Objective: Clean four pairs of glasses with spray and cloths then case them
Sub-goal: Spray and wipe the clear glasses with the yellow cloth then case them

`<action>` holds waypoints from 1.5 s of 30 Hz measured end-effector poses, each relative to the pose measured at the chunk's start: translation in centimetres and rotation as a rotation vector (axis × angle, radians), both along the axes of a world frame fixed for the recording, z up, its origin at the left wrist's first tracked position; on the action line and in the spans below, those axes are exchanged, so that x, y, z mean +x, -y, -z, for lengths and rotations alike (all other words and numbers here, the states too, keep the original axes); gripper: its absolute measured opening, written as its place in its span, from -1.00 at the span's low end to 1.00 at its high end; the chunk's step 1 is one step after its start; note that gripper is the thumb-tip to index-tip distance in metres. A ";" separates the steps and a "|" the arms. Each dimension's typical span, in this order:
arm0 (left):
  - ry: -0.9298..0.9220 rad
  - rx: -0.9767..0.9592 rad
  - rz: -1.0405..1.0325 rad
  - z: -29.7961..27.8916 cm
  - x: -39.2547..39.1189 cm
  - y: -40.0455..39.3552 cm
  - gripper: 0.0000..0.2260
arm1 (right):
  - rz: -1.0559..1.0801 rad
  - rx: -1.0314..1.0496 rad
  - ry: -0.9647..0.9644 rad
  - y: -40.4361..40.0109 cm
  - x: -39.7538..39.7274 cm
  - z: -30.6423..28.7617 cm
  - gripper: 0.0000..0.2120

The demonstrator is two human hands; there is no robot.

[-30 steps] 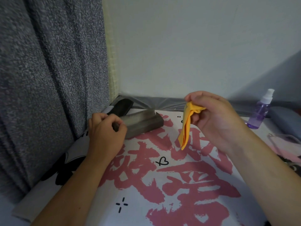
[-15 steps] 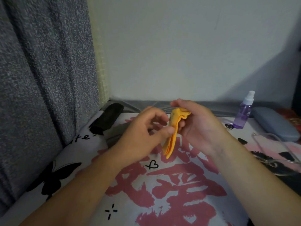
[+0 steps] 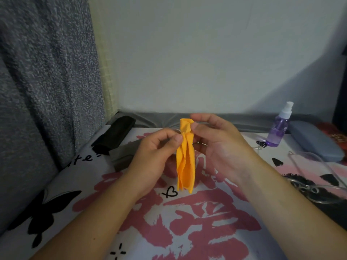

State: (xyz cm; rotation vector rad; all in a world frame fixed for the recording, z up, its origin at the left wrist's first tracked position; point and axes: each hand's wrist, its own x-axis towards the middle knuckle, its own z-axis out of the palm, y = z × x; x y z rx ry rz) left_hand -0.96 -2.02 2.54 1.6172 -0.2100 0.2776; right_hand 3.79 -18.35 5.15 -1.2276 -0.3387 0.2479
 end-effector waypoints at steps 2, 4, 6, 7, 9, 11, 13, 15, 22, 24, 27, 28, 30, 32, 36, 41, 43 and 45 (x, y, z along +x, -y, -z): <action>0.003 -0.023 0.016 0.0 0.0 -0.4 -0.83 | -0.004 0.012 -0.011 0.1 0.0 -0.1 -0.84; 0.014 -0.048 0.042 -0.1 0.0 -0.6 -0.83 | 0.008 0.006 -0.037 0.1 0.1 -0.1 -0.84; 0.002 -0.104 0.055 -0.2 0.0 -0.6 -0.84 | 0.076 -0.076 -0.040 -0.1 0.3 0.4 -0.86; -0.016 -0.150 0.048 -0.3 -0.1 -0.4 -0.85 | 0.166 -0.221 0.022 -0.1 0.5 0.6 -0.89; -0.035 -0.214 -0.006 -0.3 -0.1 -0.3 -0.86 | 0.357 -0.521 0.189 -0.1 0.6 1.0 -0.96; -0.029 -0.178 -0.065 -0.1 0.1 -0.4 -0.84 | 0.382 -0.562 0.267 -0.2 0.1 0.6 -0.80; -0.033 -0.142 -0.082 0.0 0.1 -0.4 -0.82 | 0.268 -0.515 0.306 -0.4 -0.8 -0.1 -0.70; -0.044 -0.153 -0.077 0.0 0.1 -0.4 -0.78 | 0.131 -0.536 0.328 -0.9 -1.5 -0.4 -0.72; -0.005 -0.146 -0.118 0.0 0.5 -0.8 -0.82 | 0.098 -0.453 0.226 -0.7 -0.5 0.3 -0.96; 0.002 -0.184 -0.183 0.0 0.7 -1.0 -0.82 | 0.159 -0.331 0.108 -0.3 -0.3 0.1 -0.88; -0.027 -0.295 -0.267 -0.4 1.0 -1.7 -0.83 | 0.317 -0.293 0.055 0.2 0.4 0.3 -0.80; -0.032 -0.302 -0.296 -0.5 1.0 -2.0 -0.83 | 0.380 -0.332 0.069 0.2 0.6 0.5 -0.80; -0.019 -0.270 -0.342 -0.9 1.1 -3.1 -0.86 | 0.462 -0.377 0.129 0.0 0.7 0.7 -0.85; 0.026 -0.191 -0.391 -1.8 1.2 -4.6 -0.89 | 0.477 -0.330 0.208 -0.4 0.3 0.6 -0.87; 0.144 -0.025 -0.514 -4.3 1.6 -8.5 -0.84 | 0.408 -0.232 0.400 -1.2 -1.0 0.5 -0.81; -0.101 0.422 -0.515 -3.6 1.8 -12.3 -0.86 | 0.216 -0.634 0.733 -3.0 -1.7 3.3 -0.73; -0.247 0.739 -0.576 -2.5 1.5 -13.4 -0.89 | 0.118 -0.831 0.816 -3.5 -1.4 4.5 -0.75; -0.222 0.879 -0.724 -1.8 0.8 -13.2 -0.83 | 0.047 -0.917 0.807 -3.6 -1.3 4.9 -0.75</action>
